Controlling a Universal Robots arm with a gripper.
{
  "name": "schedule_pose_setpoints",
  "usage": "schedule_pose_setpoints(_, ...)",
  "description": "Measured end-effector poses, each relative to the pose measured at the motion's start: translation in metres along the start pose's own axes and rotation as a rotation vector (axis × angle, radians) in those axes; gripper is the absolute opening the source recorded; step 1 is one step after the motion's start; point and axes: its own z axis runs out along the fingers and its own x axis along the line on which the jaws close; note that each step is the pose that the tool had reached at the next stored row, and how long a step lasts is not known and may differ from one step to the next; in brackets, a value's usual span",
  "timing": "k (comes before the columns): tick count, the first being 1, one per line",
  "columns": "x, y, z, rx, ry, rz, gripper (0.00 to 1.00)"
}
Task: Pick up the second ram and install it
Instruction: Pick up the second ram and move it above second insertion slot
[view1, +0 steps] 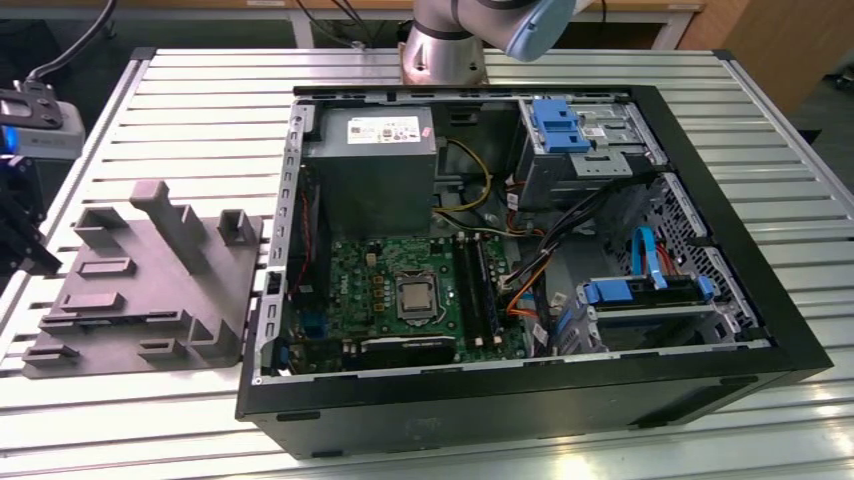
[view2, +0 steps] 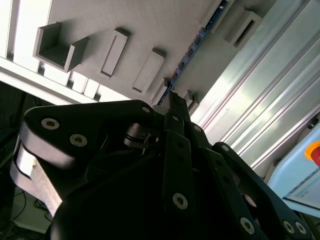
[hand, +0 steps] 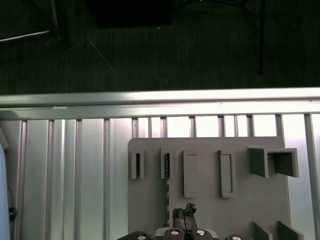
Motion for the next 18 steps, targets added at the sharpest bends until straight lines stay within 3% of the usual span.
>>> schedule_pose_setpoints(18,0.0002,-0.0003,0.0059,0.0,0.0,0.0,0.11)
